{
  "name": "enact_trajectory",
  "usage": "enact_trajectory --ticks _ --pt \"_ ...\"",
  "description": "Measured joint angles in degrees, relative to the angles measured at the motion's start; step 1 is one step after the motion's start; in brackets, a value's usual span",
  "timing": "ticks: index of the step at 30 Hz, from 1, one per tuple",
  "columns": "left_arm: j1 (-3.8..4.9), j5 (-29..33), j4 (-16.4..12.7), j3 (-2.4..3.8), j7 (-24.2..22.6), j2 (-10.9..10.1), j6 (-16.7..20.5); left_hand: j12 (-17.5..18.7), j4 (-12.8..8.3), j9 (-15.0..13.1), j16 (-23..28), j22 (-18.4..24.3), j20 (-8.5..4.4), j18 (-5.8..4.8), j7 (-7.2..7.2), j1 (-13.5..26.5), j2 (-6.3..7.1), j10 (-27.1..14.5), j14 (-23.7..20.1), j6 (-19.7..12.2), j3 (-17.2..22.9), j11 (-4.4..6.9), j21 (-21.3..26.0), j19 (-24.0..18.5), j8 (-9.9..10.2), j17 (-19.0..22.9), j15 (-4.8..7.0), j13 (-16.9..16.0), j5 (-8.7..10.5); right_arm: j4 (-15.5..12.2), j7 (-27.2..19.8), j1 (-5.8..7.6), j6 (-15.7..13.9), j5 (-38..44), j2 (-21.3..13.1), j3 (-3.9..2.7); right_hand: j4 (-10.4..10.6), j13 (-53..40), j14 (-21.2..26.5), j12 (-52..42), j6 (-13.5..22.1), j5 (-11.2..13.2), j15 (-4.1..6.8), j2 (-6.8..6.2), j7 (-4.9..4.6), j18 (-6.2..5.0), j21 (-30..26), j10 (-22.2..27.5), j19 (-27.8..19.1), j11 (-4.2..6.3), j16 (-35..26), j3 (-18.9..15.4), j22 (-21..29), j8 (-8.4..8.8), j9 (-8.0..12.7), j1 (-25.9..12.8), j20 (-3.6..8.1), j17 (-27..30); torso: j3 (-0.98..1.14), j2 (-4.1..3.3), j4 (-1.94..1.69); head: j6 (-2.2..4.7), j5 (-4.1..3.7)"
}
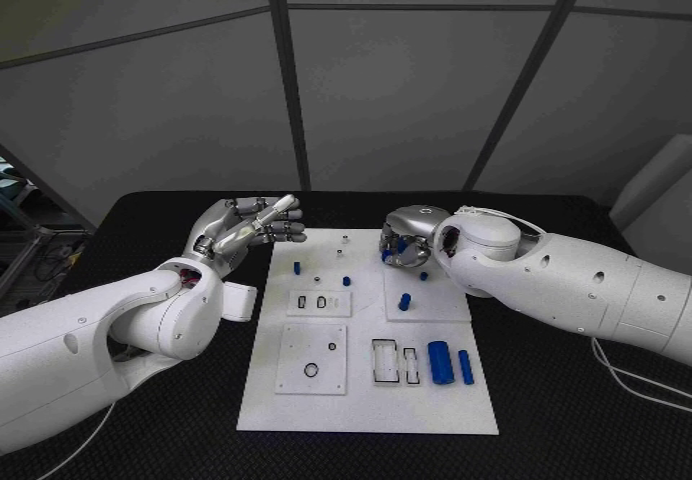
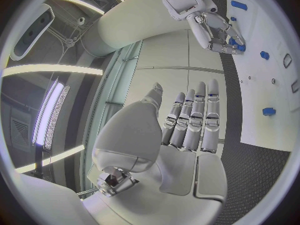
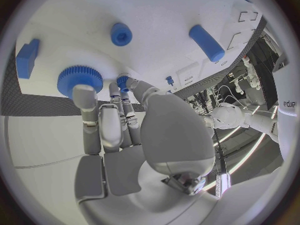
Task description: Assemble the parts on the task board
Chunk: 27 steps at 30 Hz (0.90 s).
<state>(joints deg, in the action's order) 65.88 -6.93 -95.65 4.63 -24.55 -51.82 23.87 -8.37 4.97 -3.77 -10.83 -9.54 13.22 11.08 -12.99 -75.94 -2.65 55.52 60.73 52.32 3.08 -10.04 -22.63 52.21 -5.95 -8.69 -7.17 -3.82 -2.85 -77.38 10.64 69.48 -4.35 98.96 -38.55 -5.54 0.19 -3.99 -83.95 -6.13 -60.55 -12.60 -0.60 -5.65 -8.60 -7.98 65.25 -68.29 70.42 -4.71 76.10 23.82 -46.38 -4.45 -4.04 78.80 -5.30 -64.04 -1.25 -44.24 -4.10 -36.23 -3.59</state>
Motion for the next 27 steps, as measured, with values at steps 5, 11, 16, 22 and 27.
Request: enact_trajectory --ticks 5,11,16,22,27 --pt "0.0 0.0 0.0 0.0 0.1 -0.3 -0.1 0.0 0.0 0.0 0.0 0.0 0.0 0.0 0.0 0.0 0.0 0.0 0.0 0.0 0.0 0.0 0.0 0.0 0.0 0.0 0.0 0.0 0.0 -1.6 0.1 -0.04 -1.0 0.0 -1.2 0.03 -0.3 0.0 -0.2 0.0 -0.6 -0.4 0.21 0.0 0.03 0.0 1.0 -0.5 0.1 0.1 0.3 0.8 -1.3 -0.01 0.0 0.0 0.07 -0.5 -0.02 0.01 -0.03 0.04 0.1" --pt "0.0 0.0 0.1 0.0 0.2 -0.5 -0.1 0.0 0.0 0.0 0.0 0.0 0.0 0.0 0.0 0.0 0.0 -0.2 0.0 0.0 0.0 -0.15 0.0 0.0 0.0 0.0 0.0 0.0 0.0 -3.0 0.2 -0.03 -3.8 0.0 -1.7 0.02 -0.4 0.0 -0.2 0.0 -1.0 -0.7 0.21 -0.22 0.09 -0.01 1.5 -0.6 0.1 0.22 0.6 1.7 -1.9 -0.22 -0.1 0.2 0.07 -0.5 -0.04 0.02 -0.09 0.37 0.08" --pt "0.01 0.0 0.1 0.0 0.2 -0.5 -0.1 0.0 0.0 0.0 0.2 0.0 0.0 0.0 0.0 0.0 0.0 -0.1 0.0 0.0 0.0 -0.15 0.0 0.0 0.2 0.0 0.0 0.0 0.0 -2.4 0.5 0.58 -6.8 0.0 -0.8 0.0 -0.5 0.0 -0.2 0.3 -1.1 -0.7 0.21 -0.22 -0.09 -0.01 1.7 -0.7 0.1 0.31 0.8 1.9 -2.2 -0.21 -0.1 0.2 0.07 -0.6 -0.09 0.02 -0.2 0.61 0.06" --pt "0.01 0.0 0.1 0.01 0.2 -0.5 -0.2 0.3 0.0 0.0 0.2 0.0 0.0 -0.01 0.0 0.0 0.0 -0.1 0.0 0.0 0.0 -0.14 0.0 0.0 0.2 0.0 0.0 0.0 0.0 -0.1 0.9 1.01 -9.5 0.0 1.2 -0.03 -0.5 0.0 -0.2 0.3 -1.1 -0.7 0.21 -0.22 -0.1 -0.01 1.7 -0.7 0.1 0.31 0.8 2.0 -2.2 -0.2 -0.2 0.2 0.07 -0.6 -0.12 0.01 -0.24 0.82 0.08" --pt "0.01 -0.1 0.2 0.01 0.3 -0.4 -0.2 0.3 0.0 0.0 0.2 0.0 0.0 0.0 0.0 0.0 0.0 -0.1 0.0 0.0 0.0 -0.14 0.0 0.0 0.2 0.0 0.0 0.0 0.0 1.9 0.9 1.15 -10.6 0.0 3.5 -0.02 -0.5 0.0 -0.2 0.3 -1.1 -0.7 0.21 -0.23 -0.1 -0.02 1.7 -0.7 0.1 0.31 0.8 2.2 -2.2 -0.2 -0.1 0.2 0.07 -0.6 -0.13 -0.04 -0.26 0.88 0.14"
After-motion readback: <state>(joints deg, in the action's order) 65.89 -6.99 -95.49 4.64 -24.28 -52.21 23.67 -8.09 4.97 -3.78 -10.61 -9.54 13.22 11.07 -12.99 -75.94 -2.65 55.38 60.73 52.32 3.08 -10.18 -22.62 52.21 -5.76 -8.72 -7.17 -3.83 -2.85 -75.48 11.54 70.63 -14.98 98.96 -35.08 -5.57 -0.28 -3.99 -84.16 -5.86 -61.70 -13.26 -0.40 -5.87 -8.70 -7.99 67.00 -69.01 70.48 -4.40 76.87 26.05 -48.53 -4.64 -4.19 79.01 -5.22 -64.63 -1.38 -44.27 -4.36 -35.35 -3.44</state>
